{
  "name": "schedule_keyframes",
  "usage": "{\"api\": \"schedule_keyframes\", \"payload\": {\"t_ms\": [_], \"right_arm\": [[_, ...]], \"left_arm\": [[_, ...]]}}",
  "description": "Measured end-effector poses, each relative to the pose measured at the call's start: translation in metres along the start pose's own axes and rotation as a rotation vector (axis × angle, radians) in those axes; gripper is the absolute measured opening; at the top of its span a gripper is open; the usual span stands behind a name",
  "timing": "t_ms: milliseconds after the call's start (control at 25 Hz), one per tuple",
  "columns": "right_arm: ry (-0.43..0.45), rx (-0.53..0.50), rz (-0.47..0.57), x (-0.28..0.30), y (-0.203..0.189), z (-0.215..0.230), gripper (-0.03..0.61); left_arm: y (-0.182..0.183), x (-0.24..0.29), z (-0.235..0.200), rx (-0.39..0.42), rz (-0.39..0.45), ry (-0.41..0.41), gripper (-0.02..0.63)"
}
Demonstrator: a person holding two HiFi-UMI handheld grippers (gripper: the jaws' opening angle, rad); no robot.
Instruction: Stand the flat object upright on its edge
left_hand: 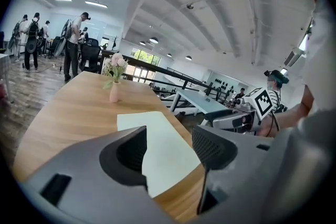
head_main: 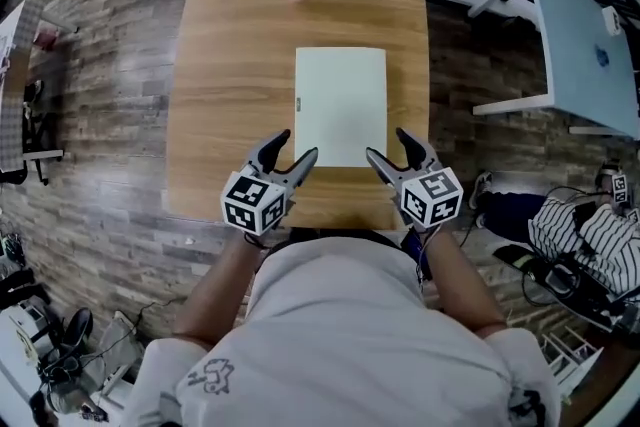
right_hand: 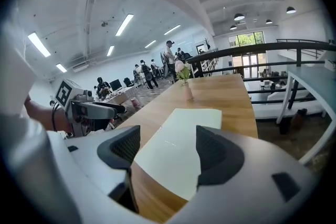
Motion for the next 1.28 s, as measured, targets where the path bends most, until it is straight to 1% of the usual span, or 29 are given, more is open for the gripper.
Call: {"api": "schedule_keyframes", "payload": {"t_ms": [120,200,360,560,640,720,800,920,1040,1160,1280], "right_arm": [[-0.012,0.024,-0.054,0.013,-0.009,0.014,0.342],[-0.013,0.046,-0.07,0.021,-0.011,0.023,0.341],[-0.006,0.088,-0.138,0.039,-0.029,0.041,0.347],[-0.025,0.111,-0.214,0.065,-0.049,0.071,0.348],[-0.026,0.139,-0.231,0.075,-0.055,0.08,0.351],[-0.027,0.168,-0.244,0.085,-0.06,0.087,0.354],[-0.03,0.2,-0.261,0.096,-0.064,0.094,0.354],[-0.042,0.236,-0.285,0.107,-0.07,0.105,0.359],[-0.046,0.282,-0.295,0.115,-0.076,0.114,0.359],[-0.032,0.342,-0.314,0.12,-0.082,0.123,0.361],[-0.008,0.376,-0.326,0.124,-0.087,0.124,0.36]], "left_arm": [[-0.012,0.014,-0.011,-0.062,-0.038,0.002,0.259],[-0.02,0.022,-0.018,-0.104,-0.063,0.006,0.259],[-0.037,0.039,-0.033,-0.117,-0.11,0.031,0.259],[-0.057,0.068,-0.052,-0.133,-0.166,0.049,0.265],[-0.067,0.076,-0.061,-0.146,-0.194,0.057,0.268],[-0.077,0.083,-0.072,-0.175,-0.216,0.062,0.272],[-0.085,0.089,-0.083,-0.203,-0.228,0.069,0.273],[-0.094,0.096,-0.095,-0.221,-0.249,0.08,0.281],[-0.104,0.101,-0.103,-0.254,-0.273,0.077,0.281],[-0.115,0.112,-0.103,-0.303,-0.306,0.065,0.282],[-0.127,0.117,-0.106,-0.329,-0.345,0.076,0.285]]}}
Point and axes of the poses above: the fingertips, and each gripper's own axes: x forward along the fingers, z to its right, y out of its top, the point moved 1 cm from there along -x, backward along the fingers, and after that the axes turned 7 degrees about x, right-handed, at the moved point
